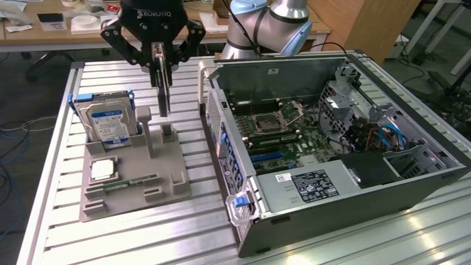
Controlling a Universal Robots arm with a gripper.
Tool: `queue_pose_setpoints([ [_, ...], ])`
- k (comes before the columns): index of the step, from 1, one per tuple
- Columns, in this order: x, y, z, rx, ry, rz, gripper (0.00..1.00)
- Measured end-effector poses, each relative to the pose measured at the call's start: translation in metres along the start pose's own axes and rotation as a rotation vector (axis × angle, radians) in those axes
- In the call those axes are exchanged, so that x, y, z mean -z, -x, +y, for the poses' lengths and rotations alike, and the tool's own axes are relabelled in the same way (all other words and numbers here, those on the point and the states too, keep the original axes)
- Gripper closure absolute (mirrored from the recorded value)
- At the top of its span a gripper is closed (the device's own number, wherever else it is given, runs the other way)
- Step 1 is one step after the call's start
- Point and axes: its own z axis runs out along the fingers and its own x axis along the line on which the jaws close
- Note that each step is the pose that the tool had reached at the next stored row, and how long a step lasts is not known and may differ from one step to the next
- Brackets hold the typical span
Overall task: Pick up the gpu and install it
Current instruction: 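Pick up the gpu and move the gpu toward the slot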
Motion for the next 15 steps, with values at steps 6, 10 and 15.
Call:
queue_pose_setpoints([
  [6, 0.0102, -0.0002, 0.0004, 0.000, 0.0004, -0.0001, 0.72],
  [10, 0.0105, -0.0001, 0.0004, 0.000, 0.0003, 0.0000, 0.72],
  [15, 0.0106, 0.0003, 0.0004, 0.000, 0.0001, 0.0002, 0.72],
])
